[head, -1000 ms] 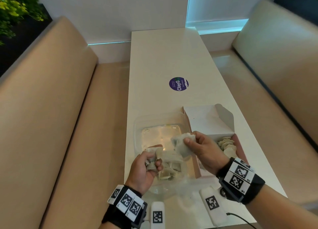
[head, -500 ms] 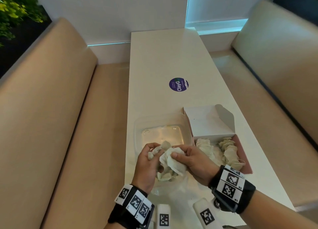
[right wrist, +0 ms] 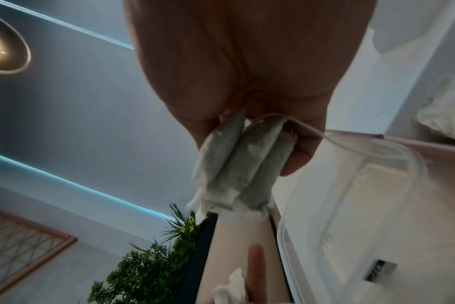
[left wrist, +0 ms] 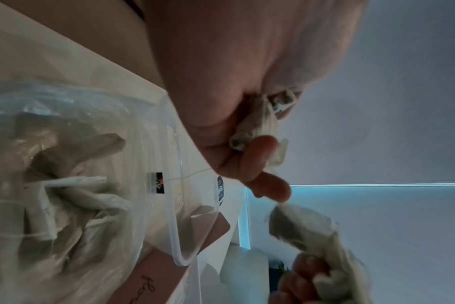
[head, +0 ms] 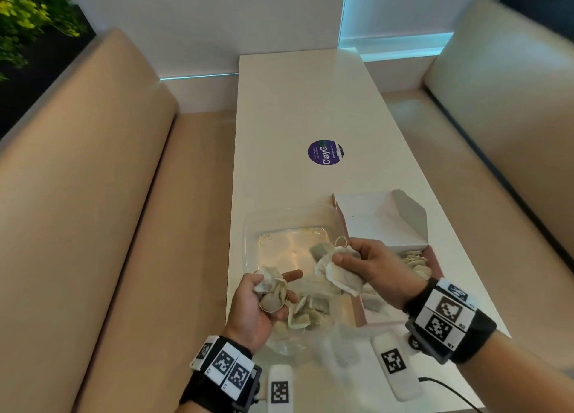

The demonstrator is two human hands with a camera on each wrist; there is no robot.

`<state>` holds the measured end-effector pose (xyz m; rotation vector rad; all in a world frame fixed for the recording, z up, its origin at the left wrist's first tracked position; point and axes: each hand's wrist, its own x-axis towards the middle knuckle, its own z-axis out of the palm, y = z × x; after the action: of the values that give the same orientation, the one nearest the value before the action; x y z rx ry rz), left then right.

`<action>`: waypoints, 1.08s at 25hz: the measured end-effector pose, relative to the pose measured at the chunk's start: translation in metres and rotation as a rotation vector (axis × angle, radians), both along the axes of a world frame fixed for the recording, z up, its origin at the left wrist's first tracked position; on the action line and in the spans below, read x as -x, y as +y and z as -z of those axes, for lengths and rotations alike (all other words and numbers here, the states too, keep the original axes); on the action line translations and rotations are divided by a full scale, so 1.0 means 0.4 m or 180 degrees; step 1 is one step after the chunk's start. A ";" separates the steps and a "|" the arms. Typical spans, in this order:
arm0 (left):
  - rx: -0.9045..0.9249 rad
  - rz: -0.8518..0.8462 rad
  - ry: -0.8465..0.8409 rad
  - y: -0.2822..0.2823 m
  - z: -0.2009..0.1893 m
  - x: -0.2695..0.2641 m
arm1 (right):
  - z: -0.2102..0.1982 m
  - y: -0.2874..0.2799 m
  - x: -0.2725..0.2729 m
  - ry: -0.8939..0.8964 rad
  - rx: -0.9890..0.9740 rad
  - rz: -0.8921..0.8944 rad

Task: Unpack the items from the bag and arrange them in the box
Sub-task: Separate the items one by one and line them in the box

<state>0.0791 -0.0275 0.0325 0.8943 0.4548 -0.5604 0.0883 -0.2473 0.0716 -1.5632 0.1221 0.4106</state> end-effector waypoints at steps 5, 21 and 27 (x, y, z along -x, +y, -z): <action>-0.0326 0.0142 -0.0195 -0.006 0.018 -0.013 | -0.039 -0.011 0.010 0.0048 -0.0177 -0.0715; -0.0374 -0.0204 -0.0306 -0.038 0.010 -0.019 | -0.001 0.070 0.025 0.0203 0.0161 -0.1296; -0.0830 0.0067 -0.0406 -0.042 0.016 -0.007 | 0.014 0.062 0.017 0.0434 -0.0455 -0.0765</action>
<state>0.0819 -0.0444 0.0262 1.1783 0.4086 -0.4660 0.0815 -0.2223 0.0659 -1.4125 0.0090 0.7007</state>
